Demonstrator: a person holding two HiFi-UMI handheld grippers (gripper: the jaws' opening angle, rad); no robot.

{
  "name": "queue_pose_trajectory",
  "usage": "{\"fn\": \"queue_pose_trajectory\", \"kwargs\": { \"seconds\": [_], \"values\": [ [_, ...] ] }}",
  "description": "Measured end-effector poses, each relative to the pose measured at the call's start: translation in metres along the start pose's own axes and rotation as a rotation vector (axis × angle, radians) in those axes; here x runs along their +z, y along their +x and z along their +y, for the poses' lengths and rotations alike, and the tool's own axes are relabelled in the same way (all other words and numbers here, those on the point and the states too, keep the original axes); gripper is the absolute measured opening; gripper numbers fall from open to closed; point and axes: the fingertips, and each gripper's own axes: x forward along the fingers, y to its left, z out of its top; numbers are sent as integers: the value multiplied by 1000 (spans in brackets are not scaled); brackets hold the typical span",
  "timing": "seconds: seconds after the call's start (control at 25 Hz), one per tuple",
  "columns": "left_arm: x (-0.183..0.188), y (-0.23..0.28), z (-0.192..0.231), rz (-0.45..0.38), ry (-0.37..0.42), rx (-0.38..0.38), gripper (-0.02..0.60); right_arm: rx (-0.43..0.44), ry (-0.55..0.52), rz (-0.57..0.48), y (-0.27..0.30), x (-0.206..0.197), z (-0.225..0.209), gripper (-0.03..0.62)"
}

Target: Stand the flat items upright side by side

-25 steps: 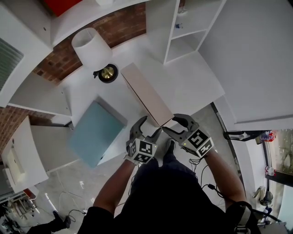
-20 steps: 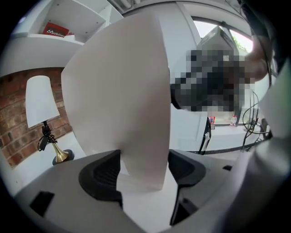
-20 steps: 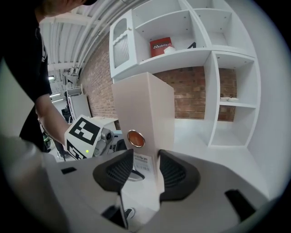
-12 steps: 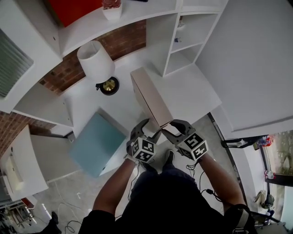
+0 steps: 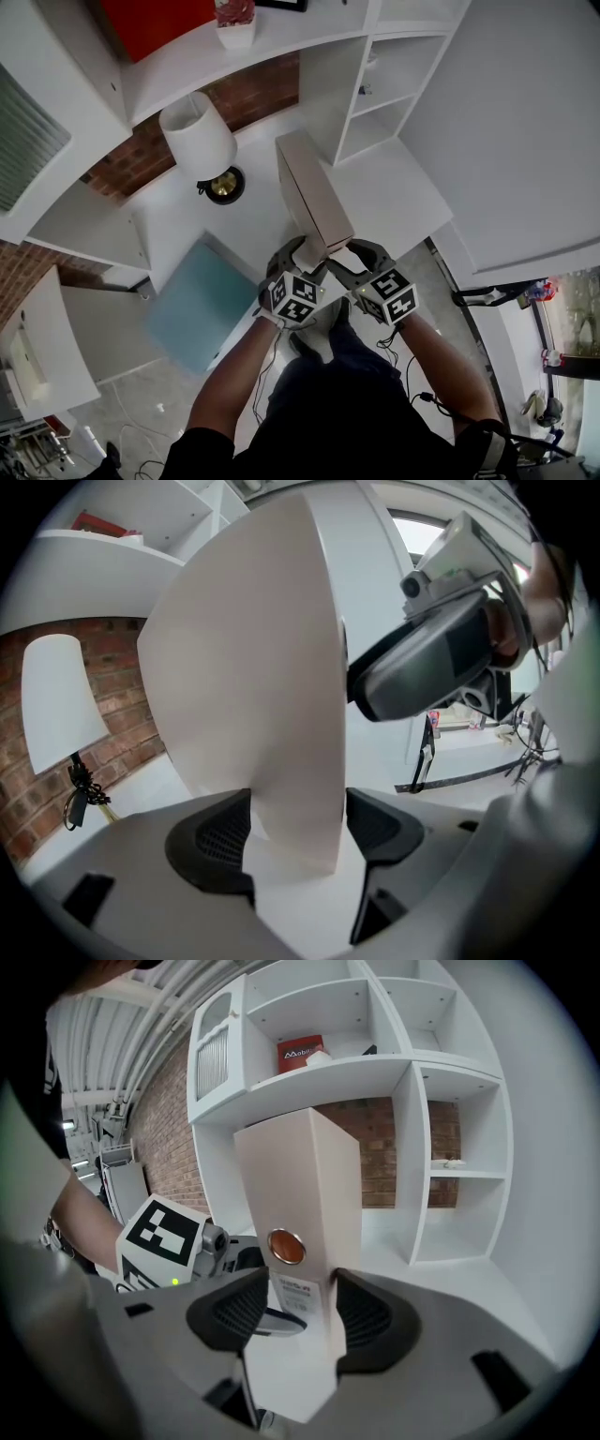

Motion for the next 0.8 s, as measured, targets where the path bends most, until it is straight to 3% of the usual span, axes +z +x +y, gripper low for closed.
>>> {"fn": "queue_pose_trajectory", "kwargs": {
  "seconds": [0.12, 0.2, 0.32, 0.44, 0.56, 0.8],
  "values": [
    [7, 10, 7, -3, 1, 14, 314, -12, -6, -19, 9, 6, -6, 322],
    [9, 18, 9, 4, 18, 19, 314, -45, 32, -42, 16, 12, -15, 337],
    [10, 26, 8, 20, 33, 13, 314, -97, 93, -73, 24, 23, -33, 337],
    [7, 34, 12, 47, 37, 17, 314, -128, 55, -71, 31, 31, -48, 294],
    [5, 41, 18, 71, 25, 26, 314, -127, 34, -74, 37, 38, -59, 286],
    [0, 40, 36, 95, -21, 57, 314, -206, 43, -143, 44, 60, -105, 281]
  ]
}}
